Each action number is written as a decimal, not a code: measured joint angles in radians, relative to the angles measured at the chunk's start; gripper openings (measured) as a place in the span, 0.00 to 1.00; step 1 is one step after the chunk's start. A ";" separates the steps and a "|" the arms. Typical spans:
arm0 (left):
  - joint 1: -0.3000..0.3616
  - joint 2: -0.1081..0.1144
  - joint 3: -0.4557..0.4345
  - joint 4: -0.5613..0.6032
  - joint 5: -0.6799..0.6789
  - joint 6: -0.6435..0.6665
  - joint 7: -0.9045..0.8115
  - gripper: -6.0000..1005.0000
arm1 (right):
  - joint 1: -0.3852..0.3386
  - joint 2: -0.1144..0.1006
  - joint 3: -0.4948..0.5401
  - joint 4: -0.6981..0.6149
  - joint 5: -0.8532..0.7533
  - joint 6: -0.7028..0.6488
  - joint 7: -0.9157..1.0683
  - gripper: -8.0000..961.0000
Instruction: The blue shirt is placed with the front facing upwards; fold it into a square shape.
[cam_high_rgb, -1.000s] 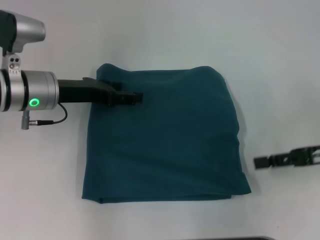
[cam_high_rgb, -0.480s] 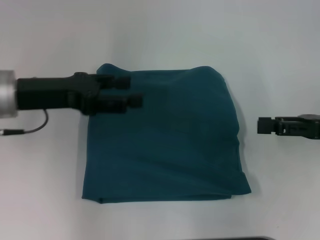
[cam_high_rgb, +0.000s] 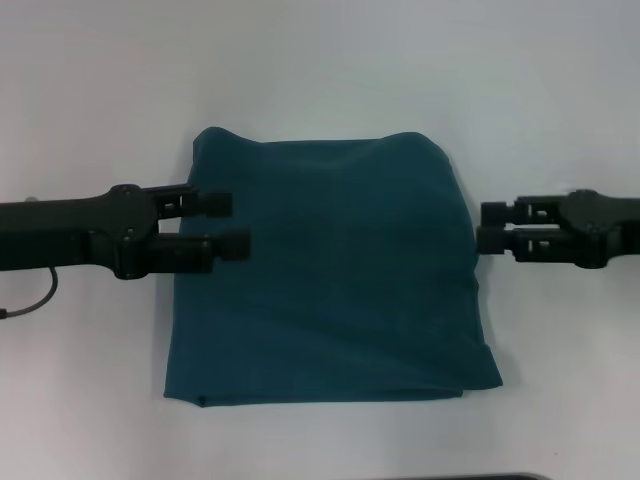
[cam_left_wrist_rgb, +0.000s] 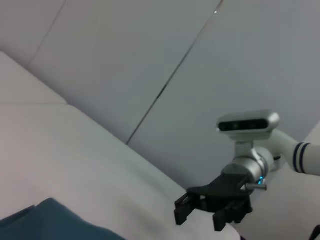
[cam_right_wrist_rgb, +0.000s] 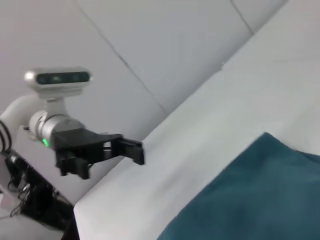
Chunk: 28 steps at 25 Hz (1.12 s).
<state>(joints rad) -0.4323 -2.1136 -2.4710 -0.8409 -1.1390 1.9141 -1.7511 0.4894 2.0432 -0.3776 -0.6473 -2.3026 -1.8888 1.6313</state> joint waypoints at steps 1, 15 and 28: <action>0.002 0.000 0.001 0.002 0.001 -0.006 0.001 0.84 | 0.008 0.002 -0.006 -0.005 0.000 -0.001 -0.005 0.66; 0.003 0.002 0.007 0.003 0.027 -0.034 0.037 0.84 | 0.053 0.007 -0.092 -0.116 0.003 -0.084 0.007 0.66; -0.006 0.011 0.006 0.003 0.027 -0.036 0.032 0.84 | 0.054 0.004 -0.092 -0.120 0.000 -0.078 0.016 0.66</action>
<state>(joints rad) -0.4379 -2.1024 -2.4649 -0.8376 -1.1119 1.8779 -1.7192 0.5431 2.0474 -0.4693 -0.7671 -2.3027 -1.9667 1.6468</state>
